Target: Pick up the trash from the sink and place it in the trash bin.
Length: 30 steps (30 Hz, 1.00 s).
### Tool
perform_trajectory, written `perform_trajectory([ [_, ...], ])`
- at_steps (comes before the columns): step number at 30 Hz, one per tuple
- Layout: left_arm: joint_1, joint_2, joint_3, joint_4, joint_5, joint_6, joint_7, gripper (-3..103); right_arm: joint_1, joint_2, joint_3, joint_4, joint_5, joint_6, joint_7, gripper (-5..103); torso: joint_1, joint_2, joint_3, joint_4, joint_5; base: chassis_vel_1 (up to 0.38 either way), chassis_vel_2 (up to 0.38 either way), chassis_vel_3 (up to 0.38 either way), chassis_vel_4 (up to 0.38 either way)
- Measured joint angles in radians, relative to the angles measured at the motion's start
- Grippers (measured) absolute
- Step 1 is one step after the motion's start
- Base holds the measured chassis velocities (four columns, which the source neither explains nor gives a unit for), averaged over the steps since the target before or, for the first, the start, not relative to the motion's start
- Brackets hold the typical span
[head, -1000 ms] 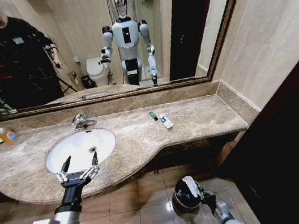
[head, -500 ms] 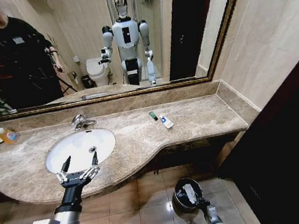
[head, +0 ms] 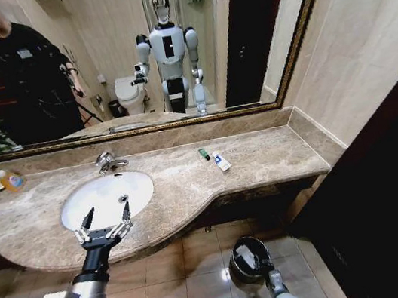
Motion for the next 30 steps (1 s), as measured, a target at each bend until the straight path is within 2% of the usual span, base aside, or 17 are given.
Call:
perform_trajectory([
  [3,0.0,0.0,0.0,0.0,0.0,0.0,0.0,100,-0.005,-0.003,0.0,0.008,0.003,0.001,0.001,44,0.0,0.0,0.0,0.0,0.0,0.0,0.0,0.0,0.0],
  [4,0.0,0.0,0.0,0.0,0.0,0.0,0.0,100,-0.005,-0.003,0.0,0.008,0.003,0.001,0.001,44,0.0,0.0,0.0,0.0,0.0,0.0,0.0,0.0,0.0],
  [6,0.0,0.0,0.0,0.0,0.0,0.0,0.0,100,-0.009,-0.005,0.001,0.013,0.006,0.003,0.001,55,0.0,0.0,0.0,0.0,0.0,0.0,0.0,0.0,0.0],
  [8,0.0,0.0,0.0,0.0,0.0,0.0,0.0,100,-0.012,-0.005,0.001,0.016,0.008,0.005,0.001,55,0.0,0.0,0.0,0.0,0.0001,0.0,0.0,0.0,0.0],
  [12,0.0,0.0,0.0,0.0,0.0,0.0,0.0,100,-0.028,-0.011,0.002,0.031,0.022,0.005,0.0,77,0.0,0.0,0.0,-0.0001,0.0,0.0,0.0,0.0,0.0],
  [13,0.0,0.0,0.0,0.0,0.0,0.0,0.0,100,-0.028,-0.011,0.002,0.031,0.022,0.005,0.0,77,0.0,0.0,0.0,-0.0001,0.0,0.0,0.0,0.0,0.0],
  [16,0.0,0.0,0.0,0.0,0.0,0.0,0.0,100,-0.035,-0.015,0.002,0.039,0.025,0.007,-0.001,93,0.0,0.0,0.0,0.0,0.0,0.0,0.0,0.0,0.0],
  [18,0.0,0.0,0.0,0.0,0.0,0.0,0.0,100,-0.038,-0.015,0.002,0.042,0.026,0.007,-0.001,93,0.0,0.0,0.0,0.0,0.0,0.0,0.0,0.0,0.0],
  [20,0.0,0.0,0.0,0.0,0.0,0.0,0.0,100,-0.042,-0.016,0.002,0.043,0.027,0.011,-0.001,99,0.0,0.0,0.0,0.0,0.0001,0.0,0.0,0.0,0.0],
  [30,0.0,0.0,0.0,0.0,0.0,0.0,0.0,100,-0.053,-0.017,0.001,0.049,0.028,0.016,-0.003,100,0.0,0.0,0.0,0.0,0.0,0.0,0.0,0.0,0.0],
])
